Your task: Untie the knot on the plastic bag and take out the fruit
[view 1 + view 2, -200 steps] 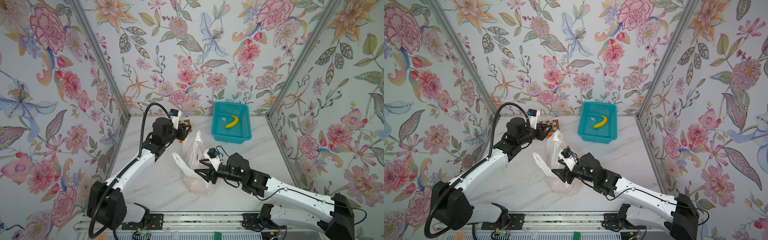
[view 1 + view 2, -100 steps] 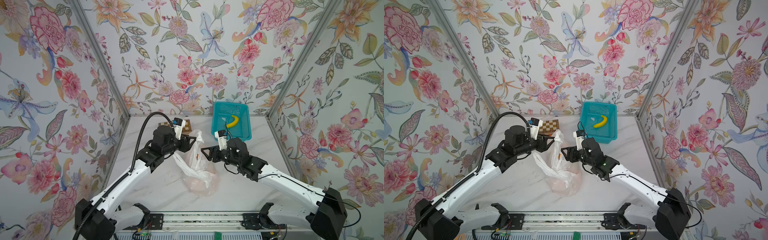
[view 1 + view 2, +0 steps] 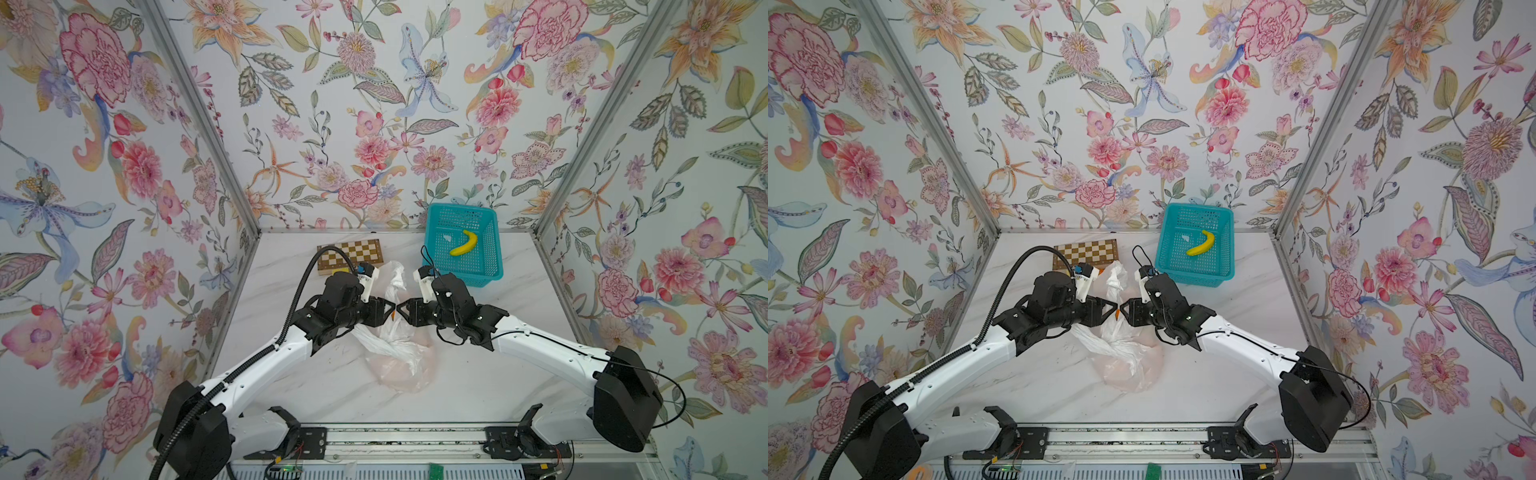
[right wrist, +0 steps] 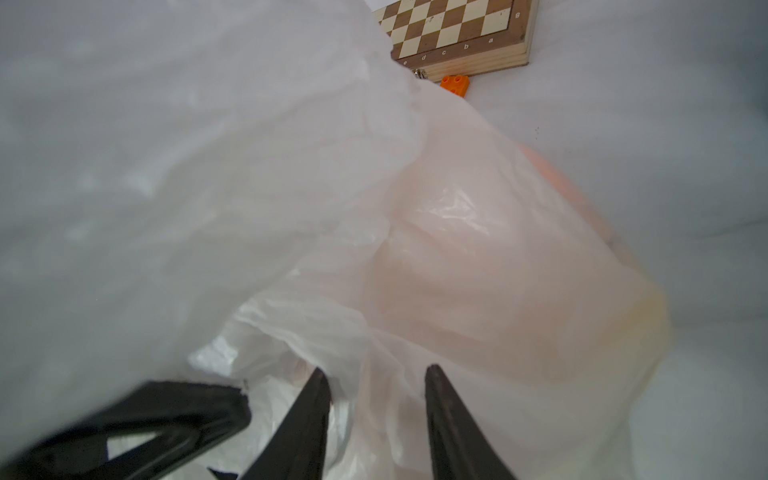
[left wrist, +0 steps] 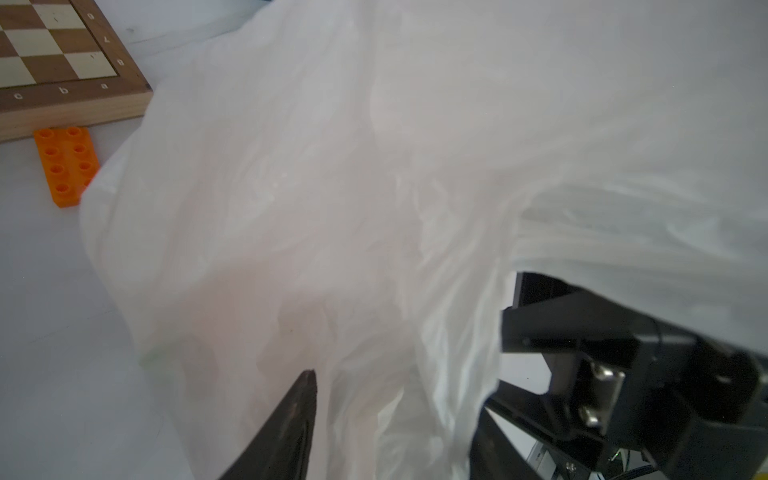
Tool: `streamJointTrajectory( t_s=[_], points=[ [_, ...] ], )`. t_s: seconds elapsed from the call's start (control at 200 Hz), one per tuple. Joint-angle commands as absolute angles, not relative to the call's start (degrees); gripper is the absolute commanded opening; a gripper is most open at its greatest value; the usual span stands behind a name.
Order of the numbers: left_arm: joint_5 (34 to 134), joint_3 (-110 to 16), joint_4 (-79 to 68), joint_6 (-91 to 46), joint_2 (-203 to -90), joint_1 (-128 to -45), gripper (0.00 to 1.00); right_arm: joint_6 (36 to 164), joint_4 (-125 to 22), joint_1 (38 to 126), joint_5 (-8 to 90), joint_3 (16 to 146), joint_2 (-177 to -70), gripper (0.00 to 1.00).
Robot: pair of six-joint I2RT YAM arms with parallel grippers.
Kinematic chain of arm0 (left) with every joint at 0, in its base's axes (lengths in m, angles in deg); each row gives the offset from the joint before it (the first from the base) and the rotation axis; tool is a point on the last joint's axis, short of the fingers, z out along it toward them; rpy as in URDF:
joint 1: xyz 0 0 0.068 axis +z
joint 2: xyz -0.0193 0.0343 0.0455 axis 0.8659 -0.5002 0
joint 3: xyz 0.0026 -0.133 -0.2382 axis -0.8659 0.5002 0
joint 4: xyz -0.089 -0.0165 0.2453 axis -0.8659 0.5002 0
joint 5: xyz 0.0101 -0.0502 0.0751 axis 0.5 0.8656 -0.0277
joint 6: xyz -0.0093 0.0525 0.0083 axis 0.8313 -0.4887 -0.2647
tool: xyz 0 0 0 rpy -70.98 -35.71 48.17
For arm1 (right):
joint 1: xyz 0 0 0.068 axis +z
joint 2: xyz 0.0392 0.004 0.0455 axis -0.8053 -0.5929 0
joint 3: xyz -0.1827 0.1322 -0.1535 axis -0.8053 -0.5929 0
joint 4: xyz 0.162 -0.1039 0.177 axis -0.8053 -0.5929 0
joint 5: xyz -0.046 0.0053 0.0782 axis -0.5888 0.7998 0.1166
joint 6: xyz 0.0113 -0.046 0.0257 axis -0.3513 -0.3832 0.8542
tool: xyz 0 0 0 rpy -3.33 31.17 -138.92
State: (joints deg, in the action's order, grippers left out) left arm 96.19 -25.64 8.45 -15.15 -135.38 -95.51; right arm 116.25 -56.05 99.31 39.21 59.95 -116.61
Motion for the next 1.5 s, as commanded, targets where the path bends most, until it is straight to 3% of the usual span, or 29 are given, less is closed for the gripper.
streamJointTrajectory(
  t_s=[0.0, 0.12, 0.195, 0.26, 0.36, 0.41, 0.59, 0.941, 1.236, 1.496],
  points=[
    [93.1, -25.6, 8.0, -12.4, -136.7, -96.2, 0.39, 116.0, -54.2, 99.7, 38.5, 61.2, -117.8, 0.36],
    [91.7, -26.0, 8.3, -11.8, -136.7, -96.1, 0.25, 115.7, -54.3, 100.0, 37.2, 62.6, -119.8, 0.34],
    [91.0, -25.9, 7.8, -11.6, -136.3, -96.1, 0.13, 115.2, -54.1, 100.4, 36.9, 63.6, -121.2, 0.45],
    [90.5, -26.2, 7.8, -11.9, -135.9, -96.1, 0.1, 114.9, -54.2, 100.6, 36.1, 64.5, -122.3, 0.51],
    [89.5, -26.7, 8.1, -12.1, -135.4, -96.2, 0.06, 114.3, -53.8, 100.6, 36.1, 65.6, -123.7, 0.48],
    [89.1, -27.1, 8.5, -12.4, -135.3, -96.1, 0.04, 114.0, -53.9, 100.6, 36.2, 66.3, -124.4, 0.39],
    [84.9, -28.1, 11.1, -13.7, -133.6, -96.1, 0.02, 113.6, -57.9, 99.9, 30.7, 68.1, -124.5, 0.0],
    [75.2, -33.1, 23.6, -23.8, -128.5, -89.5, 0.02, 112.4, -58.6, 94.8, 26.1, 63.2, -115.4, 0.0],
    [72.9, -38.7, 31.4, -34.8, -122.8, -77.8, 0.05, 110.3, -61.5, 87.1, 27.3, 63.0, -107.7, 0.0],
    [75.1, -36.0, 29.7, -36.1, -122.5, -74.6, 0.08, 109.7, -59.0, 82.1, 27.3, 59.3, -108.0, 0.0]
  ],
)
